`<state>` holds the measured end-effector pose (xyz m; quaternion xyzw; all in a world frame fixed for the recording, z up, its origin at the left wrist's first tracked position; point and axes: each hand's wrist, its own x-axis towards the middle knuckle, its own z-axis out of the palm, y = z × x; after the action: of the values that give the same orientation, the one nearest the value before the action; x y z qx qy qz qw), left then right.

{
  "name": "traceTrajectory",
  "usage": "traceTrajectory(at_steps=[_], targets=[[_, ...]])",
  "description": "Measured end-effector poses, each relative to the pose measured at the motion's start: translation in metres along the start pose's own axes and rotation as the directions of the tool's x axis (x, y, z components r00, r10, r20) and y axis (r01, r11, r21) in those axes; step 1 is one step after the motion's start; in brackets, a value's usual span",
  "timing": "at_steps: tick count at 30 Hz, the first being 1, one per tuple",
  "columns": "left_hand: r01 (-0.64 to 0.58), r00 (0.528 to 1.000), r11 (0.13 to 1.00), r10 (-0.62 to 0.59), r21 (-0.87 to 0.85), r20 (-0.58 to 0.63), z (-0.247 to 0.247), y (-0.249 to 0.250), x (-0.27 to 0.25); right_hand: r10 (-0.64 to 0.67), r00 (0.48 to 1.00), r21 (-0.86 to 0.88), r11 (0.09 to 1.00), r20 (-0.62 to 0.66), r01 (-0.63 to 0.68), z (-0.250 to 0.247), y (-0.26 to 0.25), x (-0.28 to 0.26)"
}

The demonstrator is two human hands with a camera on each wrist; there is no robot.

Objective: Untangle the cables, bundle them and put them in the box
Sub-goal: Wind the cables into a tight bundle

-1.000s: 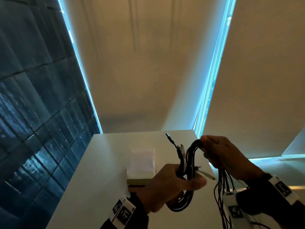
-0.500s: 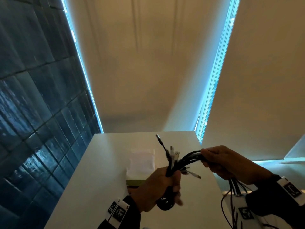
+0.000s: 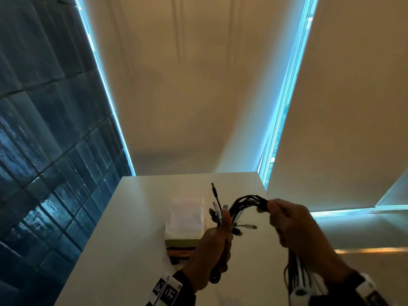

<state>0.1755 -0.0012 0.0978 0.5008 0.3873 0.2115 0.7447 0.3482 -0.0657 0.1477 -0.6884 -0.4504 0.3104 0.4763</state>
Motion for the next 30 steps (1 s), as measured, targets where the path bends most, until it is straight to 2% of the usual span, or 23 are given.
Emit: traceTrajectory(at_steps=[2, 3, 6, 8, 11, 14, 16, 18, 20, 23, 26, 28, 29, 30], targets=[[0.011, 1.000, 0.996, -0.012, -0.084, -0.009, 0.002, 0.000, 0.003, -0.179, 0.984, -0.245, 0.954, -0.004, 0.173, 0.026, -0.013, -0.016], [0.007, 1.000, 0.991, -0.008, -0.132, -0.010, 0.003, -0.001, 0.005, -0.211, 0.977, -0.271, 0.939, 0.033, 0.212, 0.038, -0.019, -0.024], [-0.051, 0.999, 0.962, 0.048, -0.269, -0.019, 0.003, -0.008, 0.011, -0.227, 0.968, -0.241, 0.939, 0.106, 0.246, 0.062, -0.021, -0.033], [-0.068, 0.998, 0.945, 0.062, -0.319, -0.028, 0.002, -0.008, 0.013, -0.293, 0.946, -0.325, 0.889, 0.137, 0.323, 0.070, -0.012, -0.029], [-0.048, 0.998, 0.951, 0.037, -0.306, -0.041, -0.001, -0.010, 0.016, -0.299, 0.914, -0.427, 0.814, 0.275, 0.395, 0.079, 0.003, -0.028], [-0.049, 0.998, 0.930, 0.028, -0.365, -0.064, 0.001, -0.013, 0.019, -0.329, 0.895, -0.509, 0.738, 0.302, 0.443, 0.090, 0.010, -0.029], [-0.067, 0.987, 0.906, -0.001, -0.417, -0.160, 0.003, -0.015, 0.022, -0.313, 0.907, -0.518, 0.746, 0.283, 0.419, 0.093, 0.011, -0.028], [-0.098, 0.964, 0.884, -0.029, -0.457, -0.263, 0.002, -0.012, 0.028, -0.244, 0.942, -0.421, 0.848, 0.229, 0.322, 0.092, 0.016, -0.028], [-0.136, 0.959, 0.829, -0.028, -0.542, -0.283, -0.006, 0.000, 0.031, -0.172, 0.964, -0.277, 0.934, 0.201, 0.225, 0.086, 0.024, -0.033], [-0.172, 0.959, 0.772, -0.010, -0.612, -0.282, -0.024, 0.020, 0.036, -0.080, 0.967, -0.095, 0.990, 0.240, 0.105, 0.076, 0.047, -0.047], [-0.188, 0.964, 0.811, 0.044, -0.554, -0.262, -0.026, 0.027, 0.036, -0.026, 0.956, 0.088, 0.996, 0.292, 0.000, 0.068, 0.064, -0.059], [-0.214, 0.964, 0.821, 0.092, -0.529, -0.248, -0.022, 0.026, 0.035, 0.008, 0.931, 0.039, 0.999, 0.364, -0.024, 0.060, 0.073, -0.062], [-0.237, 0.963, 0.819, 0.124, -0.523, -0.241, -0.021, 0.027, 0.034, 0.061, 0.902, 0.050, 0.995, 0.428, -0.091, 0.060, 0.074, -0.058], [-0.260, 0.959, 0.819, 0.155, -0.512, -0.239, -0.020, 0.028, 0.034, 0.054, 0.883, 0.078, 0.992, 0.467, -0.102, 0.059, 0.077, -0.054]])
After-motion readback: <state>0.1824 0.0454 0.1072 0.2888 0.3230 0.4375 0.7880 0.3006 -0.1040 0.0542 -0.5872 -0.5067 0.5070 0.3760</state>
